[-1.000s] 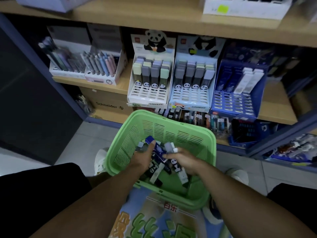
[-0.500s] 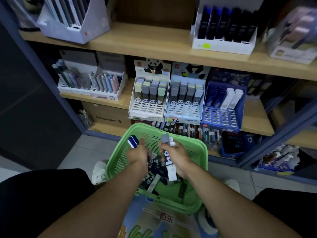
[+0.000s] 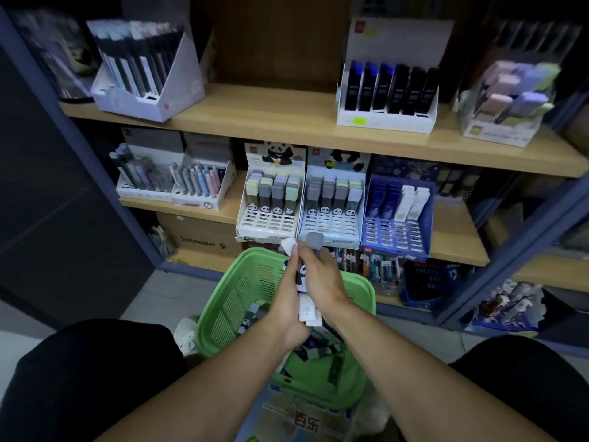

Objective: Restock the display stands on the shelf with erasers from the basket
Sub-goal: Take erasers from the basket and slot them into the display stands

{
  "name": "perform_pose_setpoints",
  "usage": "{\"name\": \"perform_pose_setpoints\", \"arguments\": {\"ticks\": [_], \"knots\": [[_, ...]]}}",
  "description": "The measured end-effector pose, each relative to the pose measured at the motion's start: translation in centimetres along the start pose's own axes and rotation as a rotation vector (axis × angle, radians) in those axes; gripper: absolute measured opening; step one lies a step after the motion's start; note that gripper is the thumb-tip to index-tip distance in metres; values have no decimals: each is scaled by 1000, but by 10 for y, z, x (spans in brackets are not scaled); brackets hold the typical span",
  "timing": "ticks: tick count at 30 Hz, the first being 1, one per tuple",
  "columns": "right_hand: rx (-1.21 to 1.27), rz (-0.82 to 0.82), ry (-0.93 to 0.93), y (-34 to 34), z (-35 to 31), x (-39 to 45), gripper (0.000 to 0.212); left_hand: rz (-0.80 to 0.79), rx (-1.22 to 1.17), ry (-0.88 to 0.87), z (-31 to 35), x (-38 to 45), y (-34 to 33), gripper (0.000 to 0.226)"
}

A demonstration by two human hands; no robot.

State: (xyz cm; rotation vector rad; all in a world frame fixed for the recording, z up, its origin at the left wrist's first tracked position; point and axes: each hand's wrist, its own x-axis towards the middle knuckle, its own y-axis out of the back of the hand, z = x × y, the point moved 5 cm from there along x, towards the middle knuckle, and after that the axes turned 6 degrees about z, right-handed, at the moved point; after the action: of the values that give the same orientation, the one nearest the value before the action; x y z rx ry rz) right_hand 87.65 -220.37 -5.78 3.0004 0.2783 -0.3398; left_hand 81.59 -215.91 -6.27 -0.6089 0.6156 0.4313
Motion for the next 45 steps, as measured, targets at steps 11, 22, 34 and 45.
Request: {"name": "perform_pose_setpoints", "arguments": {"ticks": [11,22,34,45], "knots": [[208,33,55,12,-45,12,11,-207,-79,27,39,-23,-28,56],[178,78,-198,17,-43,72,32,-38,191,-38,75,30,-1,9],[-410,145,427,61,-67,140,44,241,220,-187,83,99,6,45],[-432,179,560,56,-61,153,14,90,177,-22,77,101,-9,48]]}}
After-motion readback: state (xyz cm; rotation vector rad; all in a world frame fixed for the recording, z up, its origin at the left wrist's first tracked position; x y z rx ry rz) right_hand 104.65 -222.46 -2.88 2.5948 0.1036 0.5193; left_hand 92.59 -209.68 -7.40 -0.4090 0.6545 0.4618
